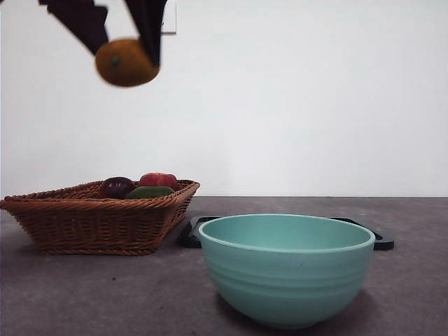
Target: Pick up the wifruite, put it on the bowl, pick up the plate, put it on desk
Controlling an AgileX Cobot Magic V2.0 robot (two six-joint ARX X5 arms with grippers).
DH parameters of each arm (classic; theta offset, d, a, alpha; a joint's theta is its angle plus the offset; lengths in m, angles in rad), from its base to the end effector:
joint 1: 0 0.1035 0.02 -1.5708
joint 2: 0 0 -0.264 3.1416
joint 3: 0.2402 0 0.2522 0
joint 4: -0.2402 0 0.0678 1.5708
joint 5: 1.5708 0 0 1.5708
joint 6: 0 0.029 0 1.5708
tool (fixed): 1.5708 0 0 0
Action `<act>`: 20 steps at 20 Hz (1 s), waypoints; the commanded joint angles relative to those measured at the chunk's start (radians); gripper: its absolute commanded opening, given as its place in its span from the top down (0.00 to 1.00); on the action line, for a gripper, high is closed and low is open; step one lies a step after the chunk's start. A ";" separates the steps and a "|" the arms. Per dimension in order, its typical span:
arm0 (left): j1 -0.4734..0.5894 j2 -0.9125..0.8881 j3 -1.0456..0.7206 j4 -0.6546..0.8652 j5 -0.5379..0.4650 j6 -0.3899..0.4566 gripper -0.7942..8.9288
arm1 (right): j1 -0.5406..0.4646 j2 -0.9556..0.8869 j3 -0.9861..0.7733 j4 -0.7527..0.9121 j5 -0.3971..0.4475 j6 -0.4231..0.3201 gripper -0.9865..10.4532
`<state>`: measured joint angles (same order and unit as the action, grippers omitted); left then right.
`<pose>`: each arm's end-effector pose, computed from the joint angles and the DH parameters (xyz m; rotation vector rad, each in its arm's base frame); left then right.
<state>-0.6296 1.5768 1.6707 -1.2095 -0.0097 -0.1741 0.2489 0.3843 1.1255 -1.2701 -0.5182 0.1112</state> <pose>0.2446 -0.1778 0.3633 0.2033 1.1141 -0.4560 -0.0077 0.0129 0.3652 0.1760 0.5784 0.7186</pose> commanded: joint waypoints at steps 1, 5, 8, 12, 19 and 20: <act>-0.076 0.000 0.025 -0.020 0.021 -0.047 0.63 | 0.005 -0.002 0.038 0.005 0.004 -0.007 0.38; -0.219 0.003 0.024 -0.002 0.020 -0.113 0.63 | 0.004 -0.002 0.060 0.005 0.023 -0.007 0.38; -0.305 0.009 0.023 0.063 0.018 -0.155 0.63 | 0.004 -0.002 0.060 0.005 0.029 -0.007 0.38; -0.373 0.047 0.023 0.081 0.014 -0.199 0.63 | 0.004 -0.002 0.060 0.005 0.029 -0.007 0.38; -0.418 0.232 0.023 0.081 0.001 -0.227 0.63 | 0.004 -0.002 0.060 0.006 0.058 -0.009 0.38; -0.420 0.266 0.023 0.082 0.001 -0.226 0.63 | 0.004 -0.002 0.060 0.006 0.060 -0.011 0.38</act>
<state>-1.0374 1.8183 1.6707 -1.1309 -0.0044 -0.3878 0.2489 0.3836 1.1664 -1.2720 -0.4618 0.1089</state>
